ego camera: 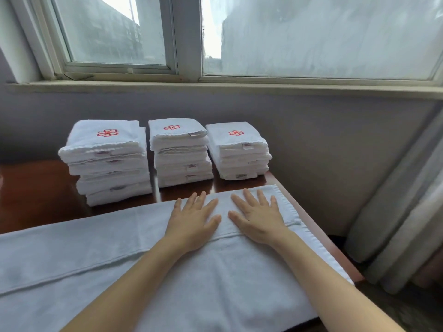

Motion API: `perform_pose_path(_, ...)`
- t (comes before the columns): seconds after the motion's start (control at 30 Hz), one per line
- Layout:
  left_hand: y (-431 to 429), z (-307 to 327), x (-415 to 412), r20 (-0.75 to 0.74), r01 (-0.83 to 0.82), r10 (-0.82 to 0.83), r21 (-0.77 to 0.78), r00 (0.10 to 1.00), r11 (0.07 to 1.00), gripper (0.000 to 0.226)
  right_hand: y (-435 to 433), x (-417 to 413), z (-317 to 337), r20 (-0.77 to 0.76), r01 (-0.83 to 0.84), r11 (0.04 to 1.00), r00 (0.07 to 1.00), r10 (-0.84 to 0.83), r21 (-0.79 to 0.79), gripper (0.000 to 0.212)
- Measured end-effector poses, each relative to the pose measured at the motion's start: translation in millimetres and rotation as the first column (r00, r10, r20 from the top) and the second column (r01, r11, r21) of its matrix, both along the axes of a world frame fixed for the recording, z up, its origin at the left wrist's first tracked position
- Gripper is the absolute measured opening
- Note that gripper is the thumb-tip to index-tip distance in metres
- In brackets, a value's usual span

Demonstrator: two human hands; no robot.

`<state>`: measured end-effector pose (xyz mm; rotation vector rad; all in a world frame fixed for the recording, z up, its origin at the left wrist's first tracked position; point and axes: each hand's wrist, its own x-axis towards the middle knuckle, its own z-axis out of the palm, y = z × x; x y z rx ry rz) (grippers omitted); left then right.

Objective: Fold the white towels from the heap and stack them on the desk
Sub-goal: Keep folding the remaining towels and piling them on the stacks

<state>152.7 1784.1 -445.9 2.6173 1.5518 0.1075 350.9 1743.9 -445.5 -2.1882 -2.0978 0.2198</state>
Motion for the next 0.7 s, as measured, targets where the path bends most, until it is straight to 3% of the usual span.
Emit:
perform_pose_path(0.5, 35, 5, 30, 0.1, -0.008, 0.006, 0.015, 0.995, 1.0, 0.059, 43, 36, 2, -0.007, -0.047, 0.999, 0.999, 0.047, 0.019, 0.065)
perform_pose_path(0.7, 13, 18, 1, 0.024, 0.019, -0.02, 0.034, 1.0, 0.999, 0.055, 26, 24, 8, -0.026, -0.033, 0.997, 0.999, 0.034, 0.066, 0.056)
